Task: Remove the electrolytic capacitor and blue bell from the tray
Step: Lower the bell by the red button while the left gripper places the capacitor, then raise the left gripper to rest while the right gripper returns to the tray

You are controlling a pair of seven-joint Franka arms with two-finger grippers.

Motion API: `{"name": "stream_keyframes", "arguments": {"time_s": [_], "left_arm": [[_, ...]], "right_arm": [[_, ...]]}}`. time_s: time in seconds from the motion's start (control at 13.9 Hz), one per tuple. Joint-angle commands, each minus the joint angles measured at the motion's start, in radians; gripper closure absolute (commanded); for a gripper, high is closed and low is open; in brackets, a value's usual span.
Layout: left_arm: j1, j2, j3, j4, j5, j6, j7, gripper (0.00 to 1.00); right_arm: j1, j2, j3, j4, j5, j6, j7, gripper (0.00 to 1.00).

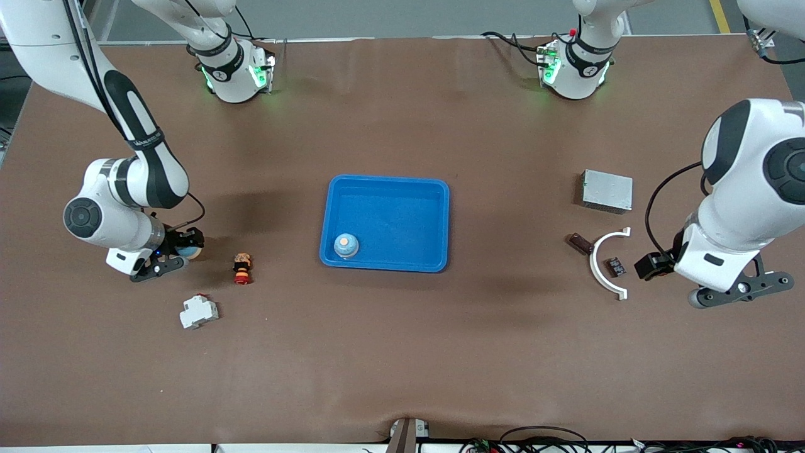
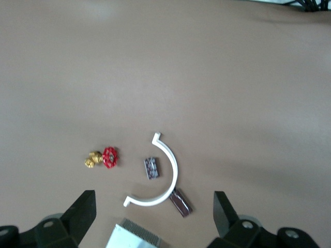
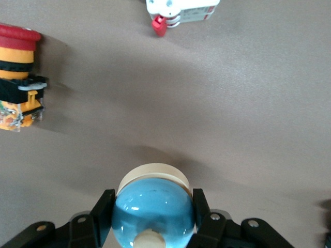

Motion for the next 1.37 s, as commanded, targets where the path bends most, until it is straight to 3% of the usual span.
{"name": "stream_keyframes", "arguments": {"time_s": [0.0, 0.29, 0.5, 0.86, 1.01, 1.15, 1.22, 1.3], "left_arm": [[0.034, -0.047, -0.014, 0.008, -0.065, -0.048, 0.029, 0.0], [0.034, -0.151, 0.003, 0.003, -0.114, -0.075, 0.111, 0.0], [0.02, -0.212, 0.067, -0.009, -0.221, -0.139, 0.167, 0.0], [-0.171, -0.367, 0.305, -0.105, -0.281, -0.186, 0.239, 0.0], [-0.242, -0.402, 0.411, -0.127, -0.335, -0.19, 0.259, 0.0], [-0.285, -0.43, 0.465, -0.15, -0.34, -0.195, 0.319, 0.0], [-0.314, -0.433, 0.494, -0.153, -0.346, -0.196, 0.32, 0.0], [-0.332, -0.435, 0.511, -0.153, -0.346, -0.196, 0.32, 0.0]], "right_arm": [[0.01, -0.004, -0.007, -0.015, -0.002, 0.017, 0.013, 0.83], [0.009, 0.022, -0.01, 0.005, -0.034, 0.015, 0.011, 0.81], [0.003, 0.04, -0.01, 0.011, -0.042, 0.017, 0.011, 0.81], [-0.004, 0.068, -0.01, 0.026, -0.042, 0.019, 0.011, 0.78], [-0.005, 0.071, -0.01, 0.028, -0.042, 0.018, 0.011, 0.63], [-0.007, 0.068, -0.011, 0.029, -0.042, 0.012, 0.013, 0.06], [-0.005, 0.066, -0.013, 0.029, -0.042, 0.0, 0.013, 0.0], [-0.011, 0.053, -0.011, 0.029, -0.041, -0.012, 0.013, 0.0]]}}
